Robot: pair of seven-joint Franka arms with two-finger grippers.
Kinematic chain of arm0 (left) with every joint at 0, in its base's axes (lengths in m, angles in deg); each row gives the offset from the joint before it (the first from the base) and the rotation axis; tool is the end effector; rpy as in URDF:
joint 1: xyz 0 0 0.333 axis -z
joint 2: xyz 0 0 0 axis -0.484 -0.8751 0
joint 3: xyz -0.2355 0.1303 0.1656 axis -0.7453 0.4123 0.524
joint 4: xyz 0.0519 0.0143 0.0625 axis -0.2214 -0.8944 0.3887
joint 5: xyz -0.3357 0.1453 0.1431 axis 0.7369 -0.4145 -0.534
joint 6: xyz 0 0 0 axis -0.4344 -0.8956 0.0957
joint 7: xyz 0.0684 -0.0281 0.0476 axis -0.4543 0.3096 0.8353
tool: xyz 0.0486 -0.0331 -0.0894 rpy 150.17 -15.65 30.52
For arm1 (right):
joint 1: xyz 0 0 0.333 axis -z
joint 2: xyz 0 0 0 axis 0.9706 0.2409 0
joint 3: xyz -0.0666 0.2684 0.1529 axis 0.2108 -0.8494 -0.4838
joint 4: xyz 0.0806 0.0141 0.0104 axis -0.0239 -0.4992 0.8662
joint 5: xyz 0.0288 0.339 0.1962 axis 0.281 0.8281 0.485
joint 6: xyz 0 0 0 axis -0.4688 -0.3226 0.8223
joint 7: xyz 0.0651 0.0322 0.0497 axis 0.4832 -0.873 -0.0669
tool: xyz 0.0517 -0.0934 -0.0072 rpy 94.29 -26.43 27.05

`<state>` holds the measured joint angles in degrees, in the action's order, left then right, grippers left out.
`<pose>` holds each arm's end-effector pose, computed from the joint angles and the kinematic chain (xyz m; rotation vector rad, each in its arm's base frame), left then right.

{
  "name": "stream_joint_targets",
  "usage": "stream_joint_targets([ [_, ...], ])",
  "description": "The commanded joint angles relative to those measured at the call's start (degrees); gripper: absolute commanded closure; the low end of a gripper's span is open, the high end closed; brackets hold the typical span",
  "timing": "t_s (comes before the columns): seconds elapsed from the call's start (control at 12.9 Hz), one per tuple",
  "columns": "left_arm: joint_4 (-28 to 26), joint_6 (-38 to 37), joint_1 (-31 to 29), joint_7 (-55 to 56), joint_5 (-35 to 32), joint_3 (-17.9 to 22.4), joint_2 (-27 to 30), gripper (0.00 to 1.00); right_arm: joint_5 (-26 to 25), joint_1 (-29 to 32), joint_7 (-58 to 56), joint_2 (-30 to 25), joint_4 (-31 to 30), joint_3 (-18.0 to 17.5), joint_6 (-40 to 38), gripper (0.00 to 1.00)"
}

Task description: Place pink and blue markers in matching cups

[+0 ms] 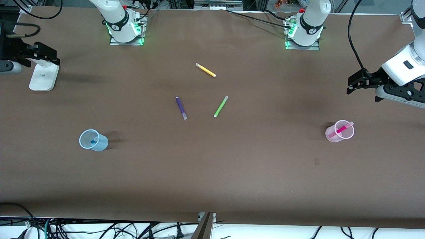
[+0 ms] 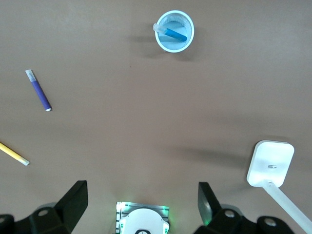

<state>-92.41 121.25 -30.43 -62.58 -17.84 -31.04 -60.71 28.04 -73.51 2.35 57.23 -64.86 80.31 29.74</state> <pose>0.5747 -0.0284 0.5859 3.0647 -0.3785 0.0383 0.5165 -0.0091 0.6212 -3.1210 -0.1240 0.2199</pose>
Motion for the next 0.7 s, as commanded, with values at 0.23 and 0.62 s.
stream_joint_targets([
  [0.23, -0.61, -0.22, -0.45, -1.62, 1.27, 0.11, 0.73, 0.00, -1.54, 0.08, -2.08, 2.42, 3.61, 0.74, -4.10, 0.00],
  [0.62, -0.61, -0.31, -0.45, -1.62, 0.84, 0.02, 0.73, 0.00, -1.45, 0.17, -1.99, 3.31, 5.03, 0.74, -4.38, 0.00],
])
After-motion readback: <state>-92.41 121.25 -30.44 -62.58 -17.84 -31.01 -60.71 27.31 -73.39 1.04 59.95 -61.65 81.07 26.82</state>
